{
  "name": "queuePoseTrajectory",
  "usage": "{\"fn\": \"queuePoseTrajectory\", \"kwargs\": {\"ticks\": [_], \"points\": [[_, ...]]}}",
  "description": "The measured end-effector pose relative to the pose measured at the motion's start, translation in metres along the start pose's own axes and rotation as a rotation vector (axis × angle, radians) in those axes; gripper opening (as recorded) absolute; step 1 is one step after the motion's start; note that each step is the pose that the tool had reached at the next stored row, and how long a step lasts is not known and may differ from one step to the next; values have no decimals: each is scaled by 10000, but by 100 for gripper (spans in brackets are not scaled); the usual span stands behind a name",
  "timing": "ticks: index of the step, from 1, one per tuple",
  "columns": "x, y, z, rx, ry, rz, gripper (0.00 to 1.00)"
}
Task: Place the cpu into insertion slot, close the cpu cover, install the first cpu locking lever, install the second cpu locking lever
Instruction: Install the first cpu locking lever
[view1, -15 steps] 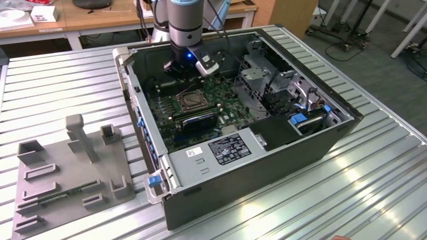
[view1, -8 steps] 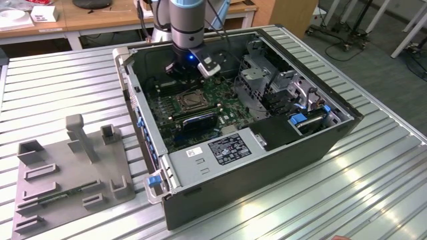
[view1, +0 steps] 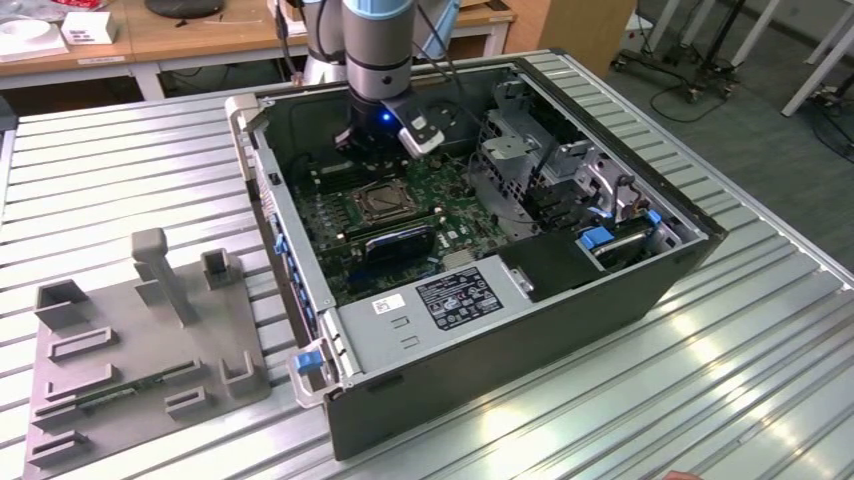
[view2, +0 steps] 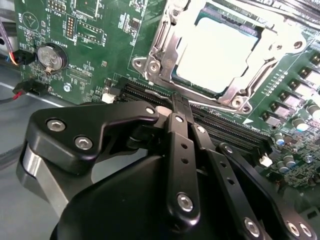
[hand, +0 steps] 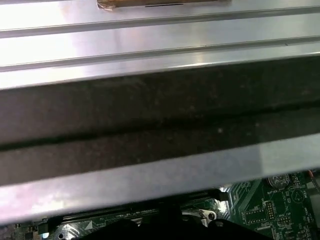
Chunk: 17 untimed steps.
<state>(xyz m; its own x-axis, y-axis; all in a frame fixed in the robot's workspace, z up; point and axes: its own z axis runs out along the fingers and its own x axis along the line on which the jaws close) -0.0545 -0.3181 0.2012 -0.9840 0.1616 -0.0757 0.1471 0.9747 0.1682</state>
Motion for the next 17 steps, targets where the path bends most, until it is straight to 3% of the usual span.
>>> {"fn": "queuePoseTrajectory", "kwargs": {"ticks": [9, 17], "points": [[-39, 1, 38, 310, -44, -31, 11], [-75, 1, 63, 645, -88, -64, 11]]}}
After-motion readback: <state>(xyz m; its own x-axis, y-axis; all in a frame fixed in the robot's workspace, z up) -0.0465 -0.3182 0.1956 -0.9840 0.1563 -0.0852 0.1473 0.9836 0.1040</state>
